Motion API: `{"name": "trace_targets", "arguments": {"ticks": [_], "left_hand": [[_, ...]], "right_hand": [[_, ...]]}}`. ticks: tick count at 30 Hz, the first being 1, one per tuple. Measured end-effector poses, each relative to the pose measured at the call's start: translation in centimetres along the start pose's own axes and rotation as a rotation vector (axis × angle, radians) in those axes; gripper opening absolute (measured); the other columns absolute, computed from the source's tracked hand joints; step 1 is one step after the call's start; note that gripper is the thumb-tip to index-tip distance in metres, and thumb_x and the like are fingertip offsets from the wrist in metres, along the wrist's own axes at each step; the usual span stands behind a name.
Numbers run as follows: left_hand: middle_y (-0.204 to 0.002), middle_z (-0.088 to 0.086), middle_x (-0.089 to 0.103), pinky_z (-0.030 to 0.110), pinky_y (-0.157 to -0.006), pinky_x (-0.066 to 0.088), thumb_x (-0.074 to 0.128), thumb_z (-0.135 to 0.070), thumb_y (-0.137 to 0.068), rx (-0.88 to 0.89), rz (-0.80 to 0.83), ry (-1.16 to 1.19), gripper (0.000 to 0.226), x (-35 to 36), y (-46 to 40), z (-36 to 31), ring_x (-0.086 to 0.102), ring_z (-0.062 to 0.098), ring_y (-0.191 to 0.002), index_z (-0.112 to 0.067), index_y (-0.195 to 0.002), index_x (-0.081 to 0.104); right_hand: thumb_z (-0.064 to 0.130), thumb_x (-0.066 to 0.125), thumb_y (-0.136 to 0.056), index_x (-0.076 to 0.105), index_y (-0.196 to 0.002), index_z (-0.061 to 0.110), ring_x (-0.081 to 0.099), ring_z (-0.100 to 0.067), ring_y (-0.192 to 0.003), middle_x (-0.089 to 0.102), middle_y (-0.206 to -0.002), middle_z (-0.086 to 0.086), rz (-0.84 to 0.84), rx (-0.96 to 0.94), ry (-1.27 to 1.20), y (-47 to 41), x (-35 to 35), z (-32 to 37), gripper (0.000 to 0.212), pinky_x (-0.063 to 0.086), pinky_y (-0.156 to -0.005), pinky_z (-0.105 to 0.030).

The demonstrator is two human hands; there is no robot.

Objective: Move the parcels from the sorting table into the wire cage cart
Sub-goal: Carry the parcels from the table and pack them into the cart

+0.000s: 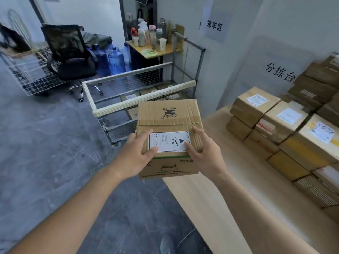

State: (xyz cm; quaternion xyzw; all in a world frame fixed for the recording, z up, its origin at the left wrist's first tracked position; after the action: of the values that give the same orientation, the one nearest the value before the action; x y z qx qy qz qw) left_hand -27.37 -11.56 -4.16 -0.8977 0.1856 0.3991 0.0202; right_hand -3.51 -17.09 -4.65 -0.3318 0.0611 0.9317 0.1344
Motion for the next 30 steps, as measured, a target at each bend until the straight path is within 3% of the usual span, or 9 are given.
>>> {"name": "trace_targets", "arguments": {"ticks": [7, 11, 19, 22, 25, 30], "left_hand": [[-0.146, 0.001, 0.038, 0.042, -0.114, 0.039, 0.054, -0.052, -0.102, -0.128, -0.102, 0.016, 0.067, -3.2, -3.5, 3.7, 0.044, 0.023, -0.137, -0.040, -0.161, 0.025], [-0.149, 0.004, 0.038, 0.042, -0.114, 0.039, 0.053, -0.053, -0.101, -0.181, -0.133, 0.010, 0.067, -4.9, -5.3, 5.7, 0.043, 0.025, -0.139, -0.039, -0.161, 0.026], [-0.146, 0.002, 0.040, 0.033, -0.106, 0.038, 0.053, -0.052, -0.102, -0.245, -0.155, 0.020, 0.067, -10.8, -11.5, 12.9, 0.047, 0.024, -0.135, -0.039, -0.161, 0.025], [-0.144, 0.002, 0.040, 0.036, -0.108, 0.039, 0.054, -0.054, -0.101, -0.257, -0.148, 0.038, 0.067, -13.7, -15.0, 17.2, 0.046, 0.024, -0.136, -0.041, -0.160, 0.026], [-0.143, 0.003, 0.040, 0.040, -0.109, 0.040, 0.054, -0.054, -0.101, -0.257, -0.137, 0.037, 0.067, -17.3, -18.7, 20.9, 0.046, 0.024, -0.134, -0.041, -0.160, 0.027], [-0.137, 0.002, 0.041, 0.034, -0.103, 0.039, 0.055, -0.053, -0.101, -0.244, -0.095, 0.027, 0.068, -22.6, -24.2, 25.7, 0.049, 0.024, -0.129, -0.040, -0.160, 0.026]], "right_hand": [[0.067, 0.055, -0.089, 0.031, -0.150, 0.053, 0.067, -0.016, -0.100, 0.063, -0.122, 0.002, 0.137, -0.107, -0.002, -8.0, 4.6, 2.4, 0.067, 0.062, -0.081, -0.044], [0.069, 0.054, -0.088, 0.030, -0.149, 0.055, 0.068, -0.015, -0.101, 0.060, -0.128, 0.004, 0.213, -0.133, -0.016, -11.6, 7.2, 4.1, 0.067, 0.064, -0.078, -0.042], [0.063, 0.058, -0.092, 0.032, -0.147, 0.056, 0.063, -0.015, -0.106, 0.057, -0.129, 0.004, 0.267, -0.159, -0.004, -19.9, 15.1, 9.1, 0.061, 0.061, -0.084, -0.046], [0.061, 0.059, -0.094, 0.032, -0.149, 0.053, 0.062, -0.014, -0.106, 0.057, -0.129, 0.003, 0.265, -0.159, -0.004, -23.6, 19.1, 11.7, 0.061, 0.061, -0.086, -0.046], [0.056, 0.060, -0.097, 0.034, -0.152, 0.047, 0.058, -0.014, -0.108, 0.056, -0.133, 0.002, 0.239, -0.145, 0.003, -27.0, 22.7, 14.7, 0.062, 0.058, -0.091, -0.043], [0.052, 0.062, -0.098, 0.036, -0.154, 0.040, 0.053, -0.013, -0.108, 0.056, -0.135, 0.002, 0.219, -0.126, 0.009, -31.8, 27.5, 19.1, 0.063, 0.052, -0.089, -0.036]]}}
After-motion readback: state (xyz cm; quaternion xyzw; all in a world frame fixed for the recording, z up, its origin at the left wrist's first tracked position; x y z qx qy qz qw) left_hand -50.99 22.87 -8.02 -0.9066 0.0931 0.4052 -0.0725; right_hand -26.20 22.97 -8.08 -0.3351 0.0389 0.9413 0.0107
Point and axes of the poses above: each hand's wrist, its own y-axis away from the middle knuckle, its own x-axis out of the palm, z = x × y, the point moved 5 cm from there along -y, towards the middle knuckle
